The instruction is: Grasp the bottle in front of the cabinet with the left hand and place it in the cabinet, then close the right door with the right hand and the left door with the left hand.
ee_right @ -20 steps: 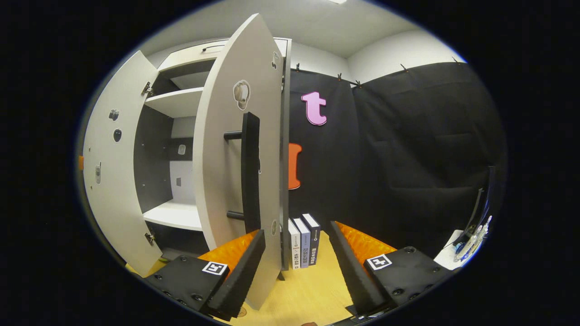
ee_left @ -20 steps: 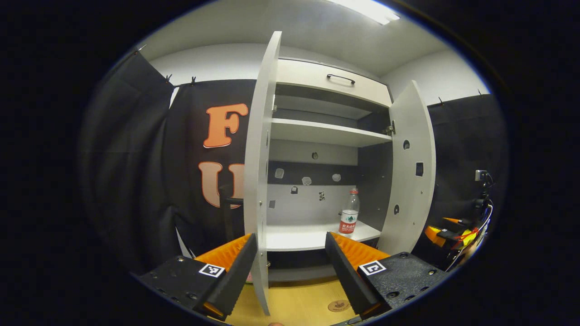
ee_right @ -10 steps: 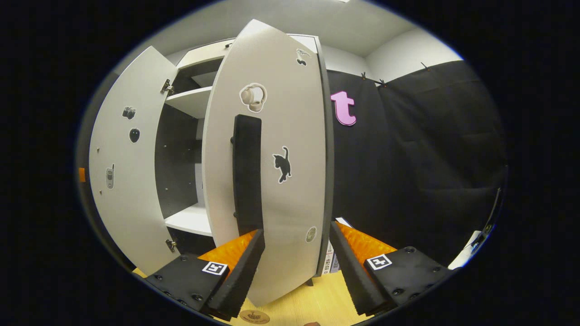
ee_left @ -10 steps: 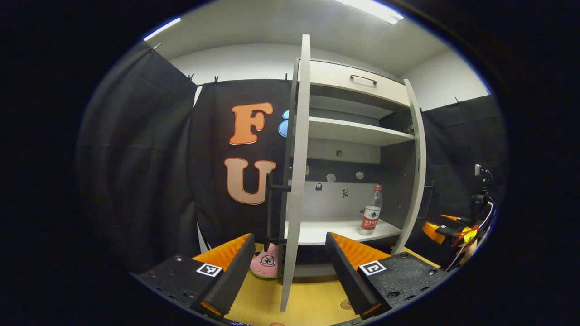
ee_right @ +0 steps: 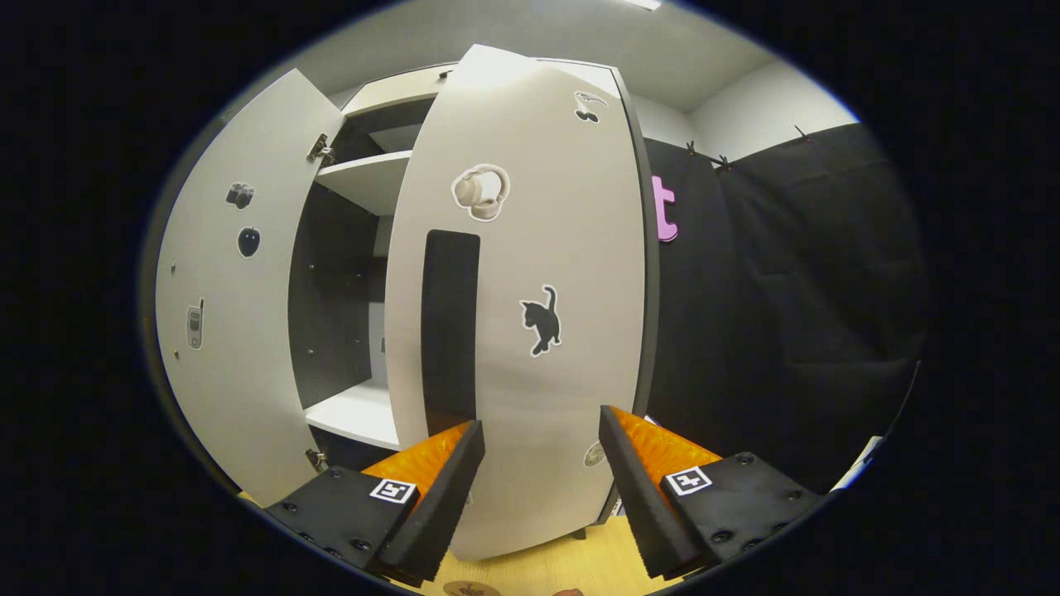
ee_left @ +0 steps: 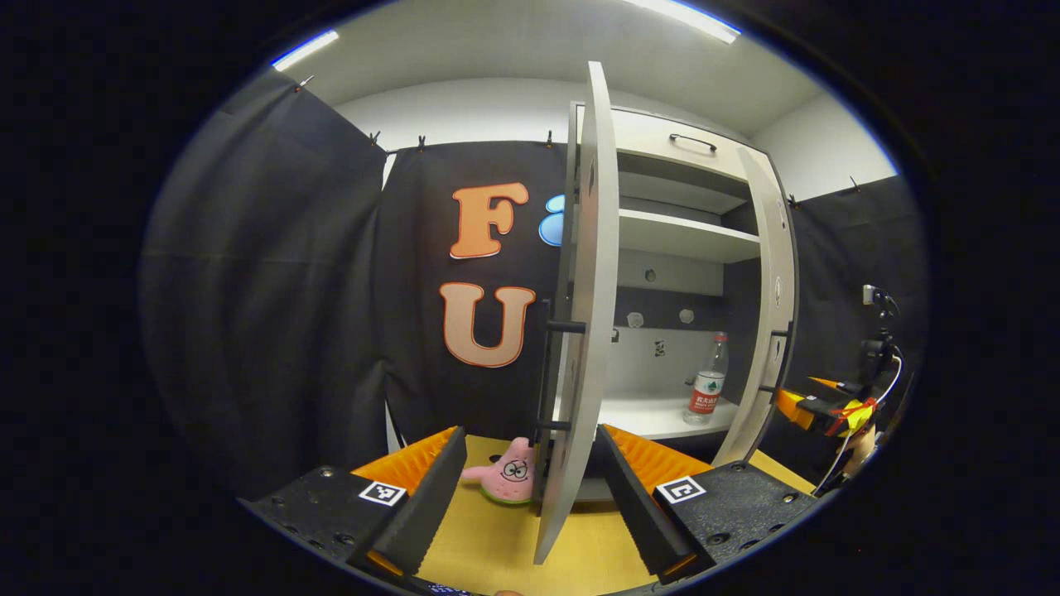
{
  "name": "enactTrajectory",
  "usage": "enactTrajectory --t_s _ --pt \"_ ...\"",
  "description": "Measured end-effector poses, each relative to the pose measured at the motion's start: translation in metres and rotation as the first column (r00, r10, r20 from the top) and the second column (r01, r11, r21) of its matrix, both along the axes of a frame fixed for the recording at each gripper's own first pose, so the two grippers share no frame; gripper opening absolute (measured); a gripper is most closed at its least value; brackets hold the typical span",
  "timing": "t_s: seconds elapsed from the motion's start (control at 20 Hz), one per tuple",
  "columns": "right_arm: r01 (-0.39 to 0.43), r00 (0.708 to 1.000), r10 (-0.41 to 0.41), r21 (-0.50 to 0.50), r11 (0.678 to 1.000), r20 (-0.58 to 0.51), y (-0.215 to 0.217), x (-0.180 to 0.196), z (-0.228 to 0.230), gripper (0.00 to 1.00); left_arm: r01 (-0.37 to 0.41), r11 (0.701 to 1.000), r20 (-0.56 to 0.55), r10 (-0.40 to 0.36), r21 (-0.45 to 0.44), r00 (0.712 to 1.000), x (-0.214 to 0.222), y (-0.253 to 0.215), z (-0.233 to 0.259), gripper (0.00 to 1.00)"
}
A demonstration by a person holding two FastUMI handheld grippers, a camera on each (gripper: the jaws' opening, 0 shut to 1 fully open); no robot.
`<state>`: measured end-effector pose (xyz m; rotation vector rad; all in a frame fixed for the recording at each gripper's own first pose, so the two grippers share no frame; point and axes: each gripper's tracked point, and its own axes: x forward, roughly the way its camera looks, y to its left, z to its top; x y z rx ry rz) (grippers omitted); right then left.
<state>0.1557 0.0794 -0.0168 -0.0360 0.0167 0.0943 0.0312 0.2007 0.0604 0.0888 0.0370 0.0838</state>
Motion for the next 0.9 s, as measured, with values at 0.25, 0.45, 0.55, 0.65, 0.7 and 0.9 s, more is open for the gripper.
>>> enactTrajectory --t_s 0.25,0.45,0.55,0.65,0.7,0.9 --pt "-0.010 1.000 0.010 -0.012 1.000 -0.002 0.006 0.005 0.000 0.84 -0.042 0.999 -0.010 0.042 -0.003 0.999 0.004 0.021 -0.004 0.94" --pt "-0.015 1.000 0.015 0.007 1.000 -0.015 0.012 0.009 -0.002 0.94 -0.057 0.998 -0.034 0.056 -0.018 0.998 0.011 0.033 -0.019 0.95" --pt "-0.011 1.000 0.011 0.007 1.000 -0.015 0.014 0.012 -0.002 0.94 -0.057 0.998 -0.045 0.056 -0.026 0.997 0.016 0.038 -0.027 0.95" --pt "-0.007 1.000 0.007 0.003 1.000 -0.014 0.016 0.015 -0.002 0.94 -0.057 0.998 -0.050 0.056 -0.030 0.997 0.021 0.043 -0.033 0.95" --pt "-0.006 1.000 0.006 0.001 1.000 -0.014 0.016 0.016 -0.002 0.93 -0.057 0.998 -0.051 0.055 -0.033 0.997 0.024 0.046 -0.036 0.96" --pt "0.001 1.000 -0.001 0.005 1.000 -0.014 0.021 0.022 -0.003 0.93 -0.052 0.998 -0.075 0.049 -0.043 0.996 0.039 0.055 -0.053 0.95"
